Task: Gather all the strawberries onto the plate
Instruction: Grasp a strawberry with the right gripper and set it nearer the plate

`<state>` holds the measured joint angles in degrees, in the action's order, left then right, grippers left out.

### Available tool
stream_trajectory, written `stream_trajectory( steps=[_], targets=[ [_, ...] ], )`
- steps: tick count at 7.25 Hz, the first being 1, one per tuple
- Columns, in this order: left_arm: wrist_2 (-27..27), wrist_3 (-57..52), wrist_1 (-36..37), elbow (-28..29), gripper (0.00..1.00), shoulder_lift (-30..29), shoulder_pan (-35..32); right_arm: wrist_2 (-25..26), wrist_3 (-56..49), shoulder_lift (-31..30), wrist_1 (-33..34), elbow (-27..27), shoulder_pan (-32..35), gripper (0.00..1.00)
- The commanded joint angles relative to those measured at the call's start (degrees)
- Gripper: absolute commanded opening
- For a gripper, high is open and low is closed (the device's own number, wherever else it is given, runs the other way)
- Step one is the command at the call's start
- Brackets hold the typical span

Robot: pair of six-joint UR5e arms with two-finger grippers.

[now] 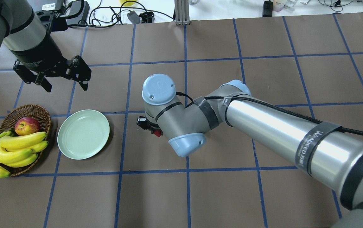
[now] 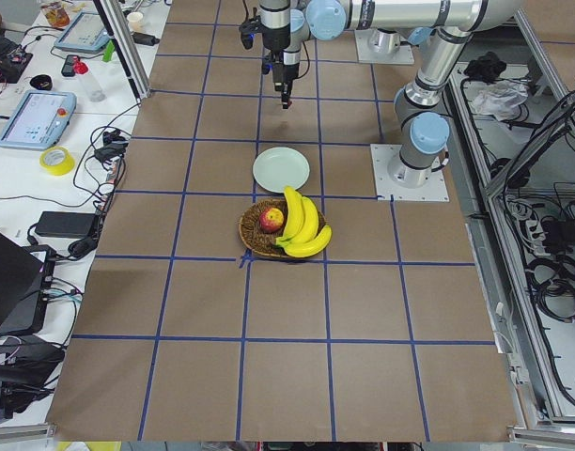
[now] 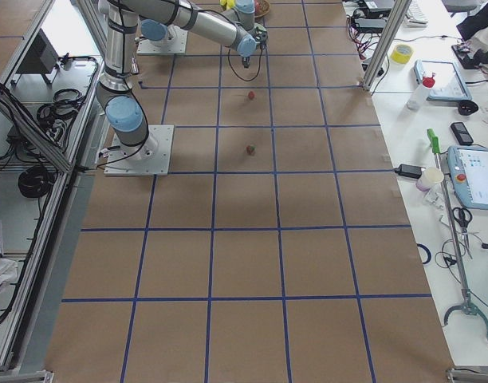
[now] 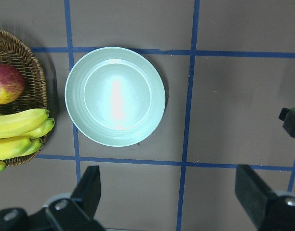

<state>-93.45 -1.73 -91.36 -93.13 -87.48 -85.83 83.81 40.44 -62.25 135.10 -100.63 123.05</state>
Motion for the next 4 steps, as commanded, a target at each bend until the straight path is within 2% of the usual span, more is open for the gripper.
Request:
stream_trajectory(
  steps=[1,2,3,4],
  targets=[
    [-0.07,-0.12,-0.05,-0.03,1.00,-0.06,-0.04,1.43,-0.98,3.01,0.17,1.49,1.14,0.31],
    [-0.07,-0.12,-0.05,-0.03,1.00,-0.06,0.04,1.96,-1.85,3.10,0.08,1.32,1.14,0.94],
    [-0.07,-0.12,-0.05,-0.03,1.00,-0.06,0.04,2.06,-2.30,2.58,-0.09,1.40,1.14,1.00],
    [-0.07,-0.12,-0.13,-0.03,1.00,-0.06,0.04,2.41,-4.91,1.18,-0.53,1.66,0.53,1.00]
  ],
)
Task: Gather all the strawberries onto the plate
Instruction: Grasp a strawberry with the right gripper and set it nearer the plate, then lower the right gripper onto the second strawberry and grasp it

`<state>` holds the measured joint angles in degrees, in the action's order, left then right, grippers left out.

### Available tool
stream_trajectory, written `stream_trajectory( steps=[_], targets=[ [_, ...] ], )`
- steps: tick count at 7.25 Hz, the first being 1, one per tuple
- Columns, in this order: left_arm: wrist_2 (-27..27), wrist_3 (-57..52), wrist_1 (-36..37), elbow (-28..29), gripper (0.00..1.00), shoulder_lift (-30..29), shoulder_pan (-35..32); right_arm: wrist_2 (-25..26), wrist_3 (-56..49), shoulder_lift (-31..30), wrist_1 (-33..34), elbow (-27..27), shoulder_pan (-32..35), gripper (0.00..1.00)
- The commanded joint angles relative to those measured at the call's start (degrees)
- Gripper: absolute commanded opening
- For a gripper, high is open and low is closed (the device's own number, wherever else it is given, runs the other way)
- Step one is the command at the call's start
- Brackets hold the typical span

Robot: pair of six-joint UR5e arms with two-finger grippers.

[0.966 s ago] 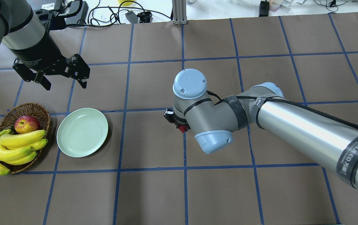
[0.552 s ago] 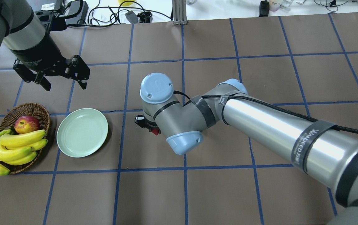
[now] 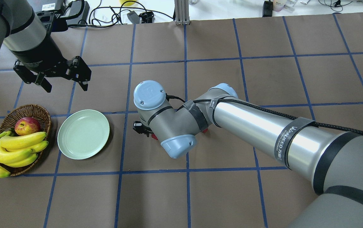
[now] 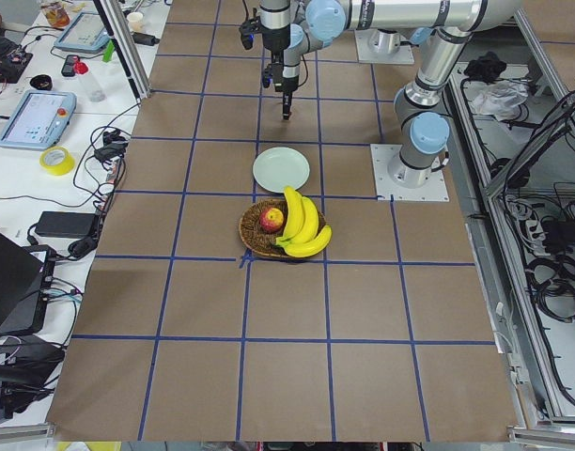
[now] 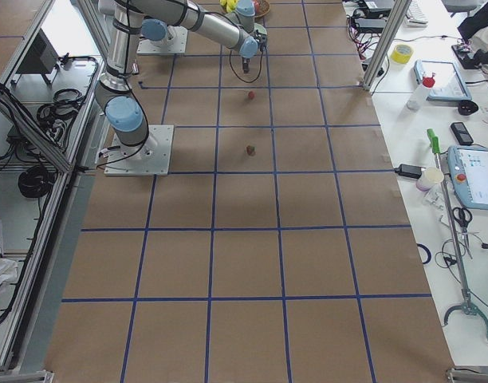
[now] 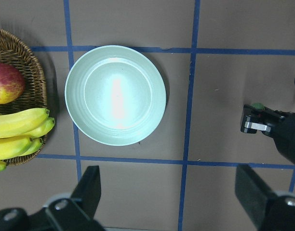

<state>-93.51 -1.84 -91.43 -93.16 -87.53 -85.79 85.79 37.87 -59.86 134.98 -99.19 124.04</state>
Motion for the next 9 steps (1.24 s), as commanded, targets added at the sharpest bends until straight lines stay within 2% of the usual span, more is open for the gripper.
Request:
stream_trajectory(
  steps=[1,2,4,5,6,7,9],
  targets=[
    [0.00,0.00,0.02,0.00,1.00,0.00,-0.08,1.56,-3.05,-4.96,-3.64,-1.60,-2.90,1.00],
    [0.09,0.00,0.02,0.00,1.00,0.00,0.10,2.53,-7.59,-9.78,-10.11,-3.71,-9.19,1.00],
    [0.00,-0.44,0.02,0.00,1.00,0.00,0.36,2.71,-18.57,-15.18,-10.71,-10.46,-18.80,1.00],
    [0.00,-0.44,0.02,0.00,1.00,0.00,0.28,3.24,-20.71,-14.41,-9.83,-13.02,-19.88,1.00],
    [0.00,-0.36,0.02,0.00,1.00,0.08,0.10,3.07,-20.47,-12.40,-5.47,-15.83,-19.80,1.00],
    [0.17,-0.35,0.02,0.00,1.00,0.00,0.27,2.54,-20.29,-11.69,-1.60,-16.38,-19.80,1.00],
    [0.00,-0.44,-0.07,-0.44,1.00,0.00,0.27,0.71,-19.94,-12.29,-1.38,-15.25,-19.45,1.00]
  ],
)
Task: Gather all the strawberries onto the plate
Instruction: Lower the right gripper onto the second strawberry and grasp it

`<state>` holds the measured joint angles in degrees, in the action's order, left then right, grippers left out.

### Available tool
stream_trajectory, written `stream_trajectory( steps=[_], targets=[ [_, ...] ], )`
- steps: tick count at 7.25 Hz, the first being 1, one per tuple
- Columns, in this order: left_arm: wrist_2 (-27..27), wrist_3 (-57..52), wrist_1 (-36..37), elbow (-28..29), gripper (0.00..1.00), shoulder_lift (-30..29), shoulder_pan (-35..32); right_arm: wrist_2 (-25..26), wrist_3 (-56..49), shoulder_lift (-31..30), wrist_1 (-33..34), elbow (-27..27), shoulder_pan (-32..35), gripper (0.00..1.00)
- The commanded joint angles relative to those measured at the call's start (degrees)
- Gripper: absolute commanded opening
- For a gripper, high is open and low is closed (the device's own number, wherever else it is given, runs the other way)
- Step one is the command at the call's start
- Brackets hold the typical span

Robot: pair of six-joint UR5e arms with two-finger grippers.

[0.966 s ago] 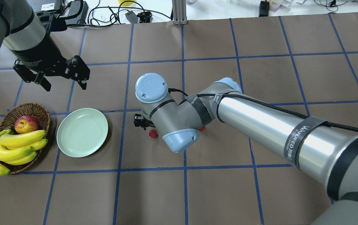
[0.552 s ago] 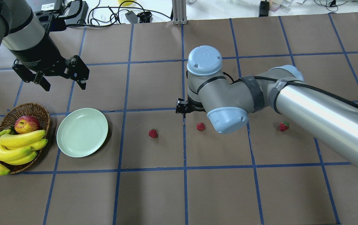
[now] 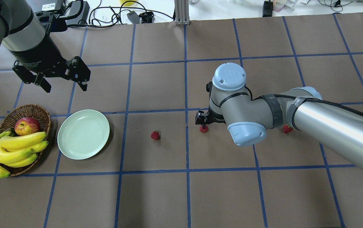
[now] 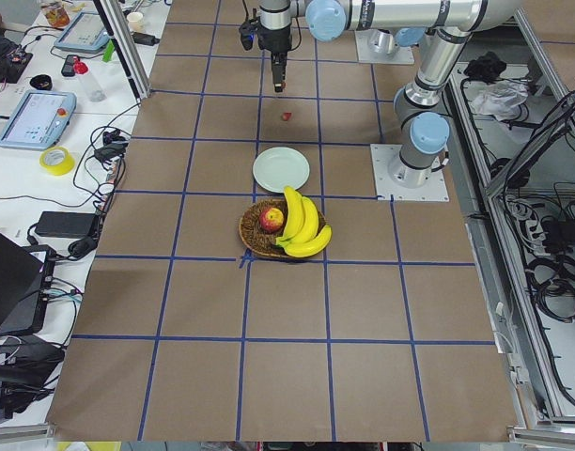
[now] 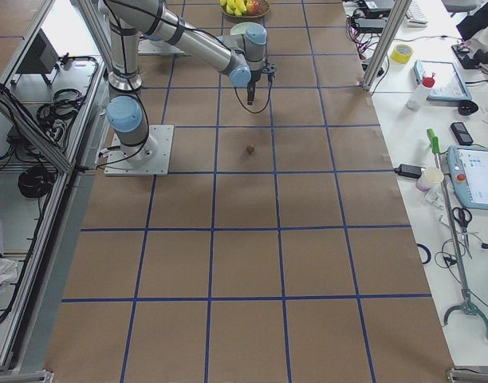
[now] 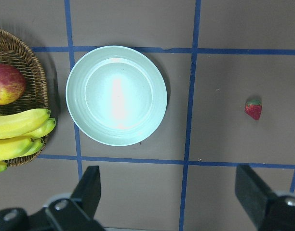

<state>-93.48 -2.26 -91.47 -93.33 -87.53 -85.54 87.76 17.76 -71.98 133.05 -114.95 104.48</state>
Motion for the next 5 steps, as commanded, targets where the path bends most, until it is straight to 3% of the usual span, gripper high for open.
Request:
stream_trajectory(
  steps=[1,3,5],
  targets=[
    [0.05,-0.03,0.06,-0.88,1.00,0.08,-0.07,-2.06,0.34,0.09,0.81,0.86,0.20,1.00],
    [0.05,-0.03,0.15,-1.06,1.00,0.08,-0.07,-4.78,2.17,1.57,0.81,0.95,0.55,1.00],
    [0.05,-0.03,0.23,-1.50,1.00,0.25,0.02,-1.39,2.36,4.12,3.17,0.86,2.39,1.00]
  ],
)
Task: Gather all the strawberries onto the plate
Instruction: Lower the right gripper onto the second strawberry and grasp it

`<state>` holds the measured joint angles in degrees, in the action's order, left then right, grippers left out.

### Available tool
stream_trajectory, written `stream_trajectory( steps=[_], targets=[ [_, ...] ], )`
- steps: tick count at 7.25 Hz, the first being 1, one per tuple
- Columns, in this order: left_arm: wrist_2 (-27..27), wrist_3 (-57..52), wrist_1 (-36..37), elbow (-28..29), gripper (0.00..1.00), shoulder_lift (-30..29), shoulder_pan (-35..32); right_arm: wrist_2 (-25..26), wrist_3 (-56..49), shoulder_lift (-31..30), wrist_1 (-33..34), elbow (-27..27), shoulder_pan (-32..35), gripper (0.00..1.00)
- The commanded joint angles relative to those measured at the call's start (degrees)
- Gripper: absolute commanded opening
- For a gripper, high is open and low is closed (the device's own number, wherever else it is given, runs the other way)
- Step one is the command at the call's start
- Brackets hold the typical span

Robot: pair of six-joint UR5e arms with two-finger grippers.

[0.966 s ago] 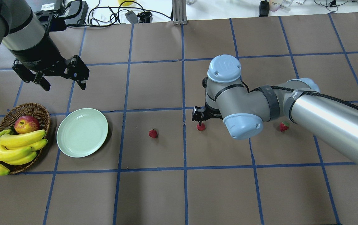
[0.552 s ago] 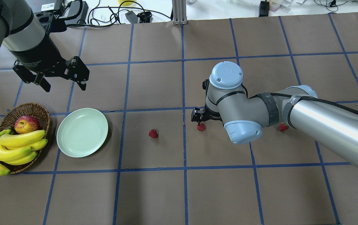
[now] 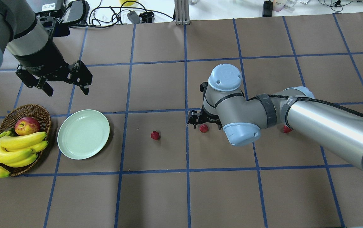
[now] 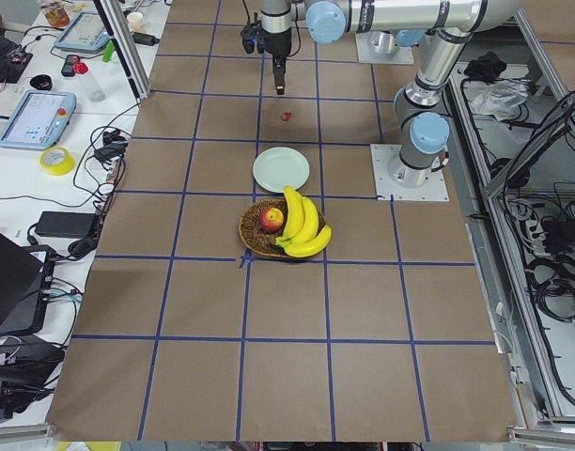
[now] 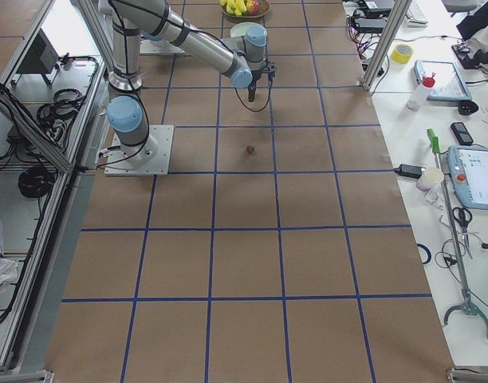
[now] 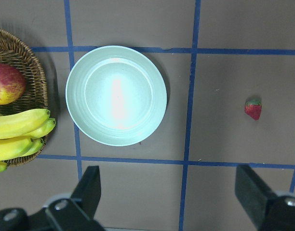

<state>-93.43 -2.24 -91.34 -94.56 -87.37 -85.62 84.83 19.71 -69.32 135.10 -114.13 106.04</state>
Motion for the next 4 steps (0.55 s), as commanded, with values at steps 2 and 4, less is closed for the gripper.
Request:
stream_trajectory(
  steps=[2,4],
  targets=[
    [0.00,-0.04,0.29,-0.45,1.00,0.09,0.01,1.65,0.33,1.65,1.48,0.05,1.45,0.70],
    [-0.09,0.05,0.29,-0.45,1.00,-0.35,0.10,1.39,0.41,1.65,1.66,0.22,1.36,0.26]
  ],
)
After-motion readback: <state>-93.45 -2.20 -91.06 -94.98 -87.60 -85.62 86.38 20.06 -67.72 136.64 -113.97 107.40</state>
